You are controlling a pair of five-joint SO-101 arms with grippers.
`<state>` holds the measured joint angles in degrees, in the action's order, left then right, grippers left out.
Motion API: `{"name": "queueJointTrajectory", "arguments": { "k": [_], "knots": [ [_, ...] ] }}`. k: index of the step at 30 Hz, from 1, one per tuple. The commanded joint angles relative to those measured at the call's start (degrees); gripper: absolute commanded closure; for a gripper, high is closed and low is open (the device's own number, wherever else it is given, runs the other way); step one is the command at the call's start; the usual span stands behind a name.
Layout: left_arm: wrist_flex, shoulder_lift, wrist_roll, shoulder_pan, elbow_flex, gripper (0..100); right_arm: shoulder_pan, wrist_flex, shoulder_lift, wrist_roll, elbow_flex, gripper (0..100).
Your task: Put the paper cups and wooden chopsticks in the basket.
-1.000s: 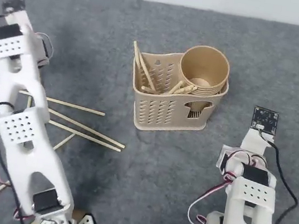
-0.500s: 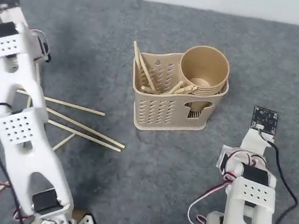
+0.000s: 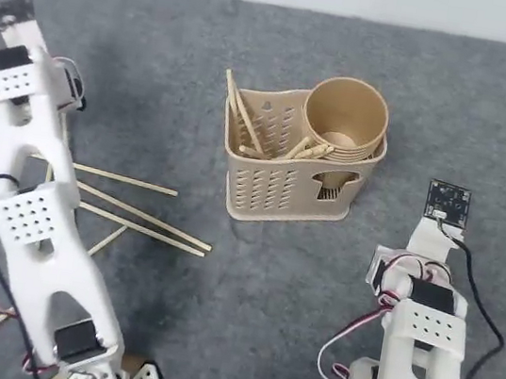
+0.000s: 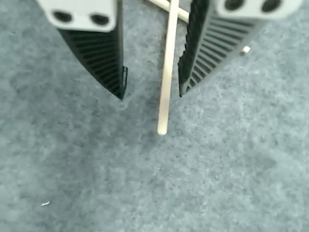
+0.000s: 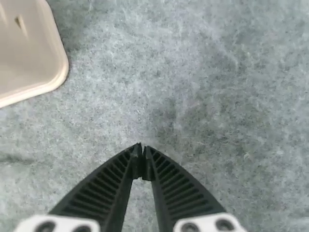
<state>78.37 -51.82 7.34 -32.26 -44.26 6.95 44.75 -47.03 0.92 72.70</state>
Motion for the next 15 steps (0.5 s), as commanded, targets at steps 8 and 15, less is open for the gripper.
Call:
{"name": "queueJointTrajectory", "arguments": {
  "k": [8,15],
  "knots": [
    [-3.7,-3.4,-0.1,0.1,-0.7,95,-0.3,-0.7,-1.0,-0.7,-0.2,99.1],
    [-2.0,-1.7,-0.1,1.9,-0.7,96,-0.3,-0.7,-1.0,-0.7,-0.2,99.1]
  ]
}}
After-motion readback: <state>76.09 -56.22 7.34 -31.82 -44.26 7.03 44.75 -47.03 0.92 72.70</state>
